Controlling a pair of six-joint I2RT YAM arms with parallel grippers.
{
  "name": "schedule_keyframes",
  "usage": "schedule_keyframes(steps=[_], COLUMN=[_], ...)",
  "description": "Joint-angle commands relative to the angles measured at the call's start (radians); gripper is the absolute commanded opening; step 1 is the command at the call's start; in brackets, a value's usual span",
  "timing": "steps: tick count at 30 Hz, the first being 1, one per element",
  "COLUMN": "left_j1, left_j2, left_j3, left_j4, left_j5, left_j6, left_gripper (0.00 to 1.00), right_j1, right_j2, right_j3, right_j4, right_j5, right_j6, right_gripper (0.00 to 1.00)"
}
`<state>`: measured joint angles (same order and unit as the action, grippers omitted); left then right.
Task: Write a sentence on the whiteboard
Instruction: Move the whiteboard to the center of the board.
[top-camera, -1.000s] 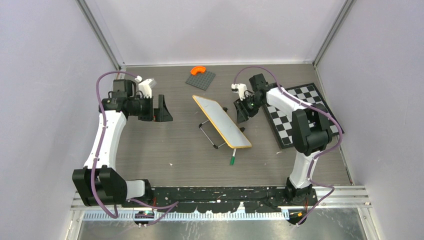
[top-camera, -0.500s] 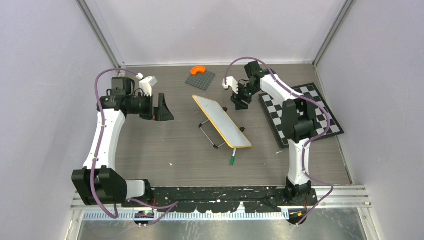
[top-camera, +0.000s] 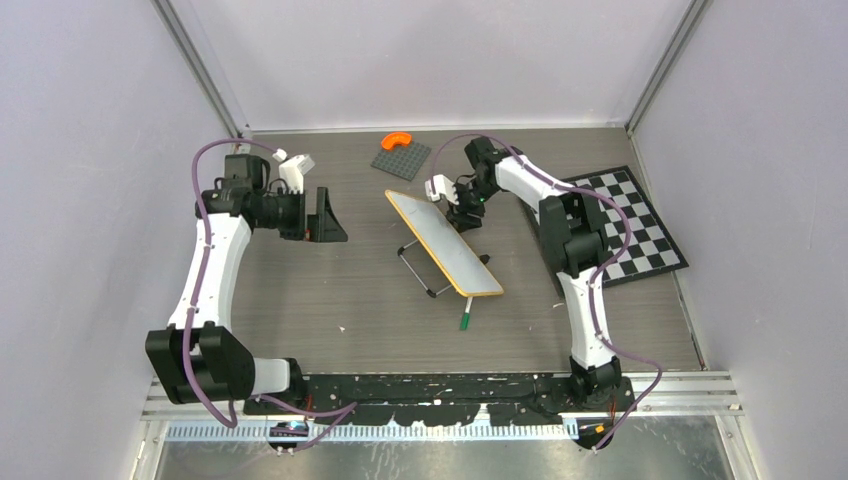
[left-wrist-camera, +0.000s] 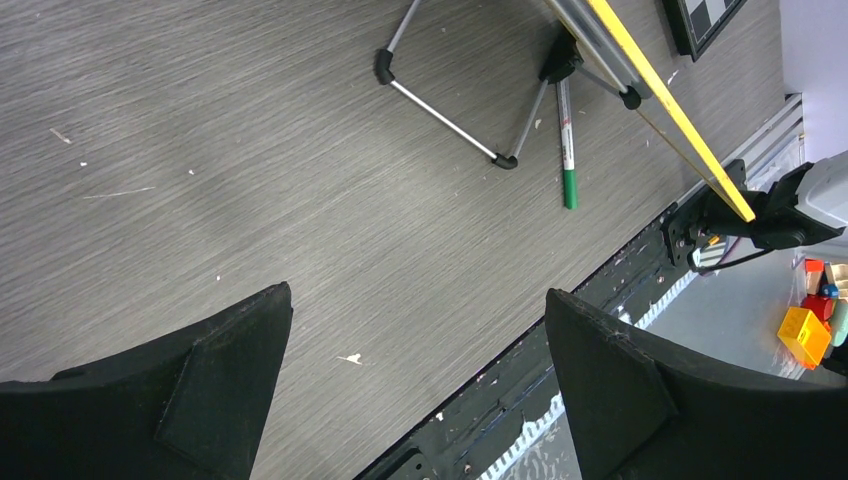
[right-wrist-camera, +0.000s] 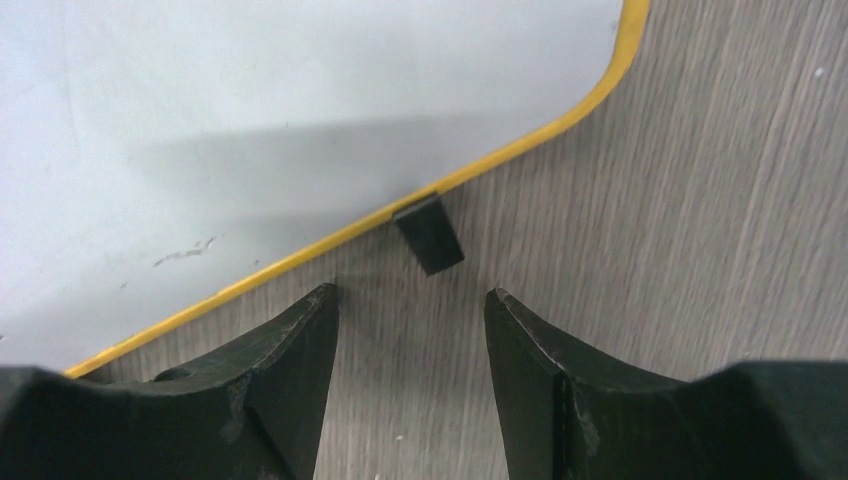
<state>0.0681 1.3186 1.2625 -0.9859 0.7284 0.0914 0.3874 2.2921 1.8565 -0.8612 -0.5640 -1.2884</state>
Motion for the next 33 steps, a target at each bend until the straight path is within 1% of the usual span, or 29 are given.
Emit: schedule_keyframes(steps=[1,8,15,17,19,20,21,23,24,25,27,30,33], left_j1=[0.009,0.009,0.011,0.011,0.014,0.018,0.029,0.053,0.056,0.055,0.054,0.054,0.054], left_j2=[0.0,-0.004,-0.01,0.0,0.006,-0.008,-0.036,-0.111,-0.139,-0.153,-0.13,-0.062,-0.062], left_j3=[0.038,0.042,0.04,0.04,0.039,0.028,0.001,-0.097,-0.134,-0.153,-0.118,-0.05,-0.061], left_j4=[-0.007,-0.011,-0.013,-0.014,-0.015,0.009,0.075,0.256,0.324,0.358,0.334,0.227,0.221], left_j5=[0.035,0.017,0.013,0.021,0.017,0.002,-0.018,-0.041,-0.051,-0.053,-0.041,-0.022,-0.019], left_j6=[0.021,0.023,0.023,0.016,0.021,0.014,-0.015,-0.094,-0.123,-0.136,-0.131,-0.06,-0.041], left_gripper=[1.0,1.0,1.0,1.0,1.0,1.0,1.0,1.0,1.0,1.0,1.0,1.0,1.0], right_j1=[0.026,0.076,0.107,0.11,0.107,0.104,0.098,0.084,0.073,0.065,0.042,0.004,-0.022], right_j2=[0.013,0.025,0.014,0.006,0.001,0.003,0.007,0.014,0.013,0.008,-0.01,-0.038,-0.045], right_j3=[0.04,0.031,0.011,-0.005,-0.01,-0.004,0.006,0.029,0.037,0.037,0.022,-0.003,-0.012], right_j4=[0.002,-0.078,-0.153,-0.154,-0.148,-0.146,-0.147,-0.15,-0.16,-0.166,-0.184,-0.195,-0.244], right_j5=[-0.043,0.001,0.015,0.018,0.019,0.018,0.014,0.004,0.004,0.001,-0.008,-0.005,0.026], right_j6=[-0.052,-0.173,-0.246,-0.242,-0.204,-0.178,-0.147,-0.096,-0.085,-0.074,-0.064,-0.044,-0.057], right_gripper=[0.58,0.46,0.45,0.44,0.44,0.45,0.46,0.48,0.48,0.48,0.48,0.48,0.46])
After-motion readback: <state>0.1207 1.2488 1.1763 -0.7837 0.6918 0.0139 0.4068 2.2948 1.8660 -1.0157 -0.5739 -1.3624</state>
